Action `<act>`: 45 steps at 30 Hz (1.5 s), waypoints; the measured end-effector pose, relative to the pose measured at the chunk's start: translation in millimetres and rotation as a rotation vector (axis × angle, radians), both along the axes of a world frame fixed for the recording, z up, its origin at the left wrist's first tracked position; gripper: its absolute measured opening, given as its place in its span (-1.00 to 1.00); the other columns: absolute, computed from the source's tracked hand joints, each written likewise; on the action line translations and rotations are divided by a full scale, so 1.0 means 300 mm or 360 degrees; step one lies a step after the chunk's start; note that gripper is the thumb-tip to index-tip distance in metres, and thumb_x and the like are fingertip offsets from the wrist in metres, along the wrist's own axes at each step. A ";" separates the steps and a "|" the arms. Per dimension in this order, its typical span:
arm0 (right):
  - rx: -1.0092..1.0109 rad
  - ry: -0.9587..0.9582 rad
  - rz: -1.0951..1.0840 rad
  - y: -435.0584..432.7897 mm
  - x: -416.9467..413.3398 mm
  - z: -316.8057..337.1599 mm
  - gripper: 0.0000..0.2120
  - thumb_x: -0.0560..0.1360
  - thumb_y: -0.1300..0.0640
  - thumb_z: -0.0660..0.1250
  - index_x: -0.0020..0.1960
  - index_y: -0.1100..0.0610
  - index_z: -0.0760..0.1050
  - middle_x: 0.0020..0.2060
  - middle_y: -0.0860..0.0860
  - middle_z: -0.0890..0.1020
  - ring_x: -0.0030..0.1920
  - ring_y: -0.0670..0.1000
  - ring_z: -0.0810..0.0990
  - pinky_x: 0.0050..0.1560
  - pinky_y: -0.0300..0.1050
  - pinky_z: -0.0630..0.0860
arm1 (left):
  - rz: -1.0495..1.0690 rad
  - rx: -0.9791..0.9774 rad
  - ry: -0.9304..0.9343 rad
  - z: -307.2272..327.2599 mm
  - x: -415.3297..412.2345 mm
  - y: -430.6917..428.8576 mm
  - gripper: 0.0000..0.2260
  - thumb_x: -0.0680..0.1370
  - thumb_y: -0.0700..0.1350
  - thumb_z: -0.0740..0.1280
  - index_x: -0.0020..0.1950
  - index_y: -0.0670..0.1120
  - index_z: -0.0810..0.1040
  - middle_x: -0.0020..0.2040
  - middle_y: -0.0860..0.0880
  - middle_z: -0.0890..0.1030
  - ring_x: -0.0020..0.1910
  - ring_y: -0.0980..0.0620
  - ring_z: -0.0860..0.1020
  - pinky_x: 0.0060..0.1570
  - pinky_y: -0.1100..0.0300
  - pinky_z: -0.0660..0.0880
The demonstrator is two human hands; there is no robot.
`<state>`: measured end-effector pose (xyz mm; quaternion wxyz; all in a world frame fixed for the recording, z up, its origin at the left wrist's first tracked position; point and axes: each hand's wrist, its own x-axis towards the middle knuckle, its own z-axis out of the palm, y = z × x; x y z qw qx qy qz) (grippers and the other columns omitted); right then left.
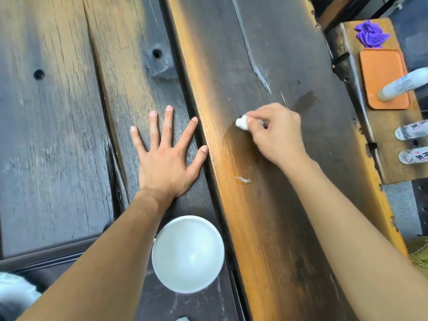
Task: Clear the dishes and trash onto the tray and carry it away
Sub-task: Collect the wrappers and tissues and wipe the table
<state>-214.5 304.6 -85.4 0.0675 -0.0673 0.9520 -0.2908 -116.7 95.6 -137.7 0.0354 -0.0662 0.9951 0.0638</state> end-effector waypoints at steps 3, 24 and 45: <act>0.0036 -0.0089 0.0470 0.018 0.131 0.015 -0.83 0.49 0.16 0.42 0.05 0.10 0.73 -0.02 -0.01 0.70 -0.02 -0.01 0.64 0.17 -0.03 0.53 | 0.0002 -0.0007 -0.0004 -0.002 0.002 0.001 -0.41 0.59 0.37 -0.03 0.61 0.24 0.11 0.65 -0.10 -0.05 0.61 -0.22 -0.10 0.42 -0.43 -0.10; -0.0041 0.0016 0.0160 0.145 0.246 -0.019 -0.81 0.47 0.14 0.37 0.01 0.11 0.72 -0.06 0.03 0.70 -0.05 0.03 0.66 0.09 -0.12 0.53 | 0.0016 -0.0008 -0.0074 -0.003 0.000 0.000 -0.42 0.60 0.38 -0.07 0.61 0.26 0.04 0.66 -0.05 -0.07 0.61 -0.20 -0.13 0.44 -0.41 -0.18; -0.0534 -0.1032 0.0242 0.238 0.604 0.189 -0.82 0.52 0.19 0.39 -0.01 -0.03 0.73 -0.17 -0.35 0.68 -0.08 -0.24 0.64 -0.05 -0.26 0.57 | 0.0451 0.0738 -0.0204 0.313 0.366 -0.098 -0.66 0.66 -0.09 0.21 0.43 -0.02 0.50 -0.11 -0.13 0.67 -0.09 -0.15 0.60 0.00 0.10 0.48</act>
